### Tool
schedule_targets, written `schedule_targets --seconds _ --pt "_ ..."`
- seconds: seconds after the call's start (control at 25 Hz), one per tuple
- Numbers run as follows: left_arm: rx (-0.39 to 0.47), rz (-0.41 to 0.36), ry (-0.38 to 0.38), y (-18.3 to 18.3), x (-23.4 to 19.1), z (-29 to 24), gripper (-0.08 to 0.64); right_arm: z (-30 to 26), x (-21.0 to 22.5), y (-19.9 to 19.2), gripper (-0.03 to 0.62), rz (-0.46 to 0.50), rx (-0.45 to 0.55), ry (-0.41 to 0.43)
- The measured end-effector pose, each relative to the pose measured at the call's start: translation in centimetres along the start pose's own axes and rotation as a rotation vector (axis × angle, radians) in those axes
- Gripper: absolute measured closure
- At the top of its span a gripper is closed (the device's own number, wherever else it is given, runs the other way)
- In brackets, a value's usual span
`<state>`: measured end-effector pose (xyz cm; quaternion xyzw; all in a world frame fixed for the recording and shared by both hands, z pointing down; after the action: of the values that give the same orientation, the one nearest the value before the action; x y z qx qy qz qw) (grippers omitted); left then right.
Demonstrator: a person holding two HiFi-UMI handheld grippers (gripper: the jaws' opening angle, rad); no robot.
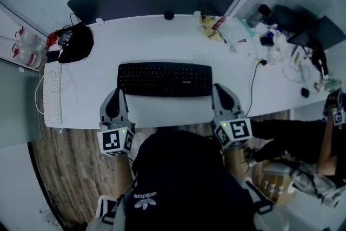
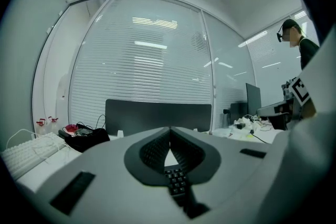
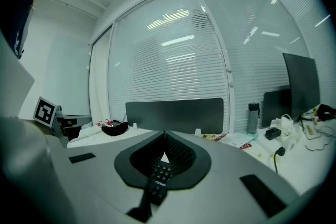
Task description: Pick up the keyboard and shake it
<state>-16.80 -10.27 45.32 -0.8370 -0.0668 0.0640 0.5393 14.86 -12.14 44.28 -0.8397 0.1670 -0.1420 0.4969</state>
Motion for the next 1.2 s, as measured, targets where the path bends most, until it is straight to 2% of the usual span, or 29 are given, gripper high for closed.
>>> schedule_targets --seconds 0.2,0.44,0.56,0.8,1.04,1.2 --pt "-0.013 -0.004 -0.039 -0.3 -2.0 -1.3 0.555 -1.2 -0.6 -0.4 0.588 0.007 -0.026 -0.039" --pt "-0.092 -0.028 -0.084 -2.0 -3.1 -3.2 0.555 -2.3 -0.9 -1.3 0.588 0.010 -0.059 -0.071" --pt "-0.101 -0.025 -0.097 -2.4 -3.3 -3.8 0.555 -2.5 -0.7 -1.2 0.588 0.018 -0.070 -0.075" --pt "-0.124 0.000 -0.082 -2.7 -4.0 -4.4 0.555 -3.0 0.7 -1.5 0.588 -0.001 -0.087 -0.092" --pt "-0.125 0.024 -0.037 -2.2 -5.2 -4.6 0.554 -4.5 1.7 -0.9 0.588 -0.028 -0.112 -0.046" --pt "-0.165 0.033 -0.032 -3.0 -5.9 -5.4 0.540 -5.8 3.0 -1.4 0.586 -0.050 -0.151 -0.049"
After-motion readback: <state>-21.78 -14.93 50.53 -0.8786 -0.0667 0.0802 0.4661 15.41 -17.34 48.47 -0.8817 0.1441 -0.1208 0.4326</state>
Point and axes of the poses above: the fingertips, and each gripper's own axes: z backward along the fingers, x to its right, y out of its top, the point moved 1 cm from there along z, backward along the fingers, and after that the axes turned 14 degrees about -x, right-handed, at the moved point
